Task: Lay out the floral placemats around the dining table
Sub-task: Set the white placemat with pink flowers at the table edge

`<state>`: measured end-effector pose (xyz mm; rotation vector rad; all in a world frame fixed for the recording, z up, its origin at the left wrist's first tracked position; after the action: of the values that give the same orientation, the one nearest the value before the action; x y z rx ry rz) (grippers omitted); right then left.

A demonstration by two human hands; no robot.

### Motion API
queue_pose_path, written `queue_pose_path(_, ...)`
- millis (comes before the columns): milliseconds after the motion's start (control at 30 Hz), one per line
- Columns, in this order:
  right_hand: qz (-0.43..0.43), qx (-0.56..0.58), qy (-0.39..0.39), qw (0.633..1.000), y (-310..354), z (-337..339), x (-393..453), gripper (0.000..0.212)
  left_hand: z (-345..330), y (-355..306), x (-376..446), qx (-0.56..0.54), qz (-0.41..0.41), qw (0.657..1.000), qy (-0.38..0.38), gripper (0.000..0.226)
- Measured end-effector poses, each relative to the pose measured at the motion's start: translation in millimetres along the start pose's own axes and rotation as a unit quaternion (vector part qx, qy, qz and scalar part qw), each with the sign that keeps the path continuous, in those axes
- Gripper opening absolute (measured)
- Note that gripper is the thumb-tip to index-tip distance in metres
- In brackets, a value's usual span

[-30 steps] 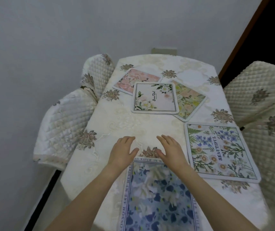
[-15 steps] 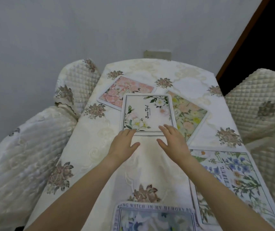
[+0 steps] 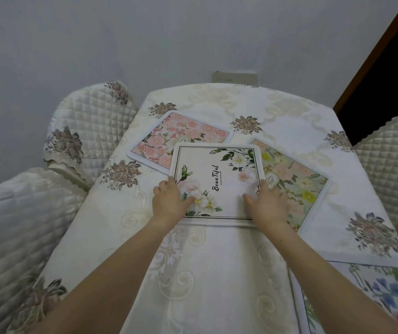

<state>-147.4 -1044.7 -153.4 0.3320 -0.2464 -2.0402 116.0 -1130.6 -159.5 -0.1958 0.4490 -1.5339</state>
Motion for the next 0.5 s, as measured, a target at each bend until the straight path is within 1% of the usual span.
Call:
queue_pose_path(67, -0.010, -0.007, 0.015, 1.000, 0, -9, 4, 0.066, -7, 5, 3, 0.027, 0.023, 0.999, -0.006, 0.081)
queue_pose_path(133, -0.008, -0.011, 0.011, 1.000, 3, -13, 5, 0.067, -11, 5, 4, 0.043, 0.020, 0.999, -0.013, 0.077)
queue_pose_path(200, -0.016, 0.009, -0.001, 1.000, 3, -12, 5, 0.067, -12, 5, 4, 0.024, 0.028, 0.999, -0.014, 0.072)
queue_pose_path(300, -0.014, 0.065, -0.027, 0.997, 1, -6, 2, 0.063, -10, 9, 5, -0.039, 0.052, 0.998, -0.008, 0.069)
queue_pose_path(400, 0.002, 0.132, -0.060, 0.989, 3, 2, -4, 0.045, -5, 17, 3, -0.149, 0.069, 0.986, 0.001, 0.065)
queue_pose_path(433, 0.003, 0.150, -0.067, 0.986, 4, 4, -8, 0.043, -2, 19, 1, -0.183, 0.072, 0.980, 0.001, 0.064)
queue_pose_path(500, 0.004, 0.181, -0.077, 0.980, 7, 9, -16, 0.045, 6, 22, -8, -0.216, 0.066, 0.974, -0.002, 0.063)
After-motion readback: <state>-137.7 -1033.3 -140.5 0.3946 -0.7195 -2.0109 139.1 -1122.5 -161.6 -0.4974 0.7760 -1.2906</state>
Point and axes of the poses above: each hand's wrist, its own x-axis towards the middle knuckle, its own z-axis out of the back of the hand, y = z × x, the point moved 8 cm from there along x, towards the middle knuckle, and after that the axes turned 5 degrees about z, right-handed, at the moved point
